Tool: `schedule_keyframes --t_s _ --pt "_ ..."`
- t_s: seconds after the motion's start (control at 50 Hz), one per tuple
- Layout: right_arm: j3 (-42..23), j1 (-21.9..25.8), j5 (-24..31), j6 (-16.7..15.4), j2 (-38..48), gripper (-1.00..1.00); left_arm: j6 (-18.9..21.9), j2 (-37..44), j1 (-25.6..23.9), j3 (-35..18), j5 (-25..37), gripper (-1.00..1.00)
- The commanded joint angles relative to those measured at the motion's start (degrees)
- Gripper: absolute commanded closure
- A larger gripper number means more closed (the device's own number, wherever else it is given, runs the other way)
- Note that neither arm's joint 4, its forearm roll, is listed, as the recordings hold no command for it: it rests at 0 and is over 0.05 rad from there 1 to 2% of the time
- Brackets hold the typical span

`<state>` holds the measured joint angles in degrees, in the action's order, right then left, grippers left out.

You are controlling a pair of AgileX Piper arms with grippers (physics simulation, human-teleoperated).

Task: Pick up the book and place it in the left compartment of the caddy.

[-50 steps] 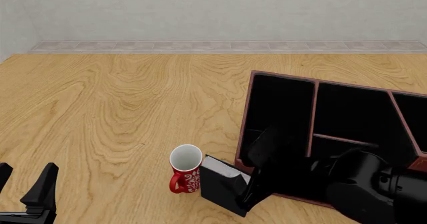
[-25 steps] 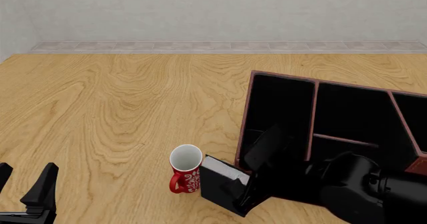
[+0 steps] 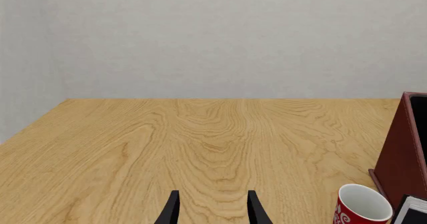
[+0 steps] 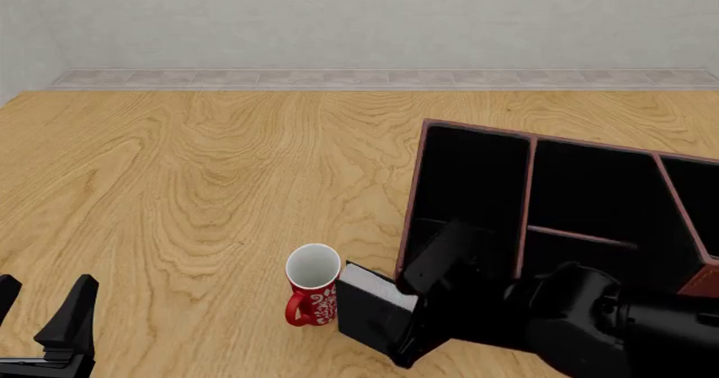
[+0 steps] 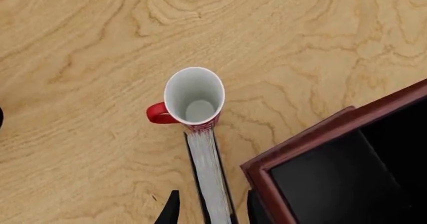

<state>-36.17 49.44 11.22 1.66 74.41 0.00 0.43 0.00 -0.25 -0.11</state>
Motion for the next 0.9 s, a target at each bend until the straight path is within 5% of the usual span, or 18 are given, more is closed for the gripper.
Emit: schedule_keyframes --t_s 0.02,0.9 --pt "0.64 0.13 -0.94 0.26 1.14 -1.0 0.0 0.0 0.0 0.0 0.0 -1.0" --pt "1.71 1.23 -3.23 2.07 5.02 -1.0 0.0 0.0 0.0 0.0 0.0 -1.0"
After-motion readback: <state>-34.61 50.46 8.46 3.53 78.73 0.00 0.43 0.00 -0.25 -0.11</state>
